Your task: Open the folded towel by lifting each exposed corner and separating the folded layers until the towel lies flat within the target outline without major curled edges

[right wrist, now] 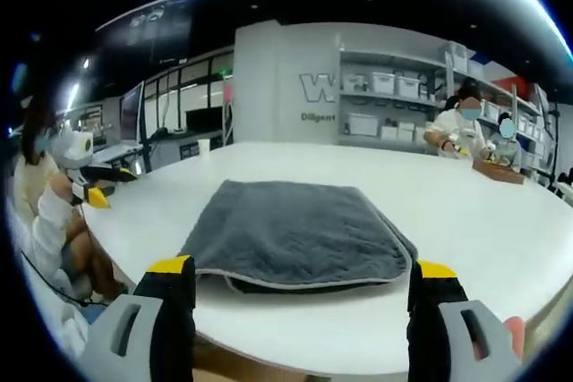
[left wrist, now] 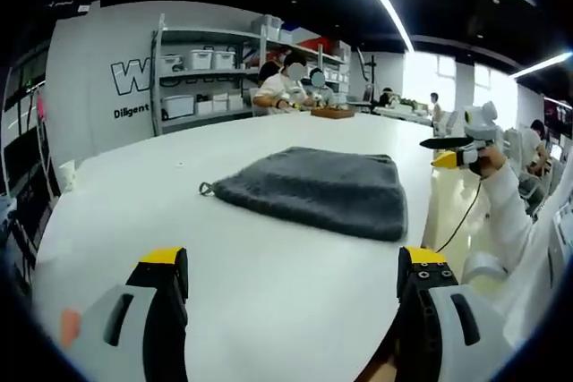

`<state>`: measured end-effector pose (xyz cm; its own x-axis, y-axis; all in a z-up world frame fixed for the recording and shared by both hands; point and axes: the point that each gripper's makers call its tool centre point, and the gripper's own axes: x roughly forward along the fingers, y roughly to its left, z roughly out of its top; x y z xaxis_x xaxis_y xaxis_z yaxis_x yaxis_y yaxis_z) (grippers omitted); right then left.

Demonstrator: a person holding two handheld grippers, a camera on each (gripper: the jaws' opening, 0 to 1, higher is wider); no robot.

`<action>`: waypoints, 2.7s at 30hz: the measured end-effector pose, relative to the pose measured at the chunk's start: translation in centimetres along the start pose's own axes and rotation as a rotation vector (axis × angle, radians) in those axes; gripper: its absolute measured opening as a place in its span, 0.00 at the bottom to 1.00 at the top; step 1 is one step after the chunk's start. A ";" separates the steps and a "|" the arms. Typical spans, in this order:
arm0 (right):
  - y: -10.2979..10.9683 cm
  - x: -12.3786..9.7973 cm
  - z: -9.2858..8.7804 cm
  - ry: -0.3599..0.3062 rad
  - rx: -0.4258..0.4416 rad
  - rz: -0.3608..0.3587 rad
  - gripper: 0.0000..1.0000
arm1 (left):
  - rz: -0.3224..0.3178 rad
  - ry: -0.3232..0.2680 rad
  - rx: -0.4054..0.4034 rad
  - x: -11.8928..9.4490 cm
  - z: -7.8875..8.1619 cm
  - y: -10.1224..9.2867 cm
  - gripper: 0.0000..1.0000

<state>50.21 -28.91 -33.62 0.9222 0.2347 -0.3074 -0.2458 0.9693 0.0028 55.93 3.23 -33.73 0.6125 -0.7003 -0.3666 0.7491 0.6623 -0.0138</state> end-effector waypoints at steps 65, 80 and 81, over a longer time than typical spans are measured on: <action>-4.6 -5.9 -1.6 0.086 0.091 -0.122 0.99 | -0.239 0.113 0.496 32.6 5.7 -23.8 0.63; -5.4 -6.4 -1.3 0.068 0.113 -0.130 0.99 | -0.253 0.069 0.539 32.4 6.7 -24.7 0.32; -5.4 -6.4 -1.4 0.069 0.114 -0.131 0.99 | -0.263 0.069 0.531 32.5 6.7 -24.9 0.31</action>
<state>45.20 -35.72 -32.96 0.9206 0.1039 -0.3765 -0.0854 0.9942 0.0653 58.82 -37.77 -39.09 0.3846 -0.7923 -0.4737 0.9081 0.2326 0.3482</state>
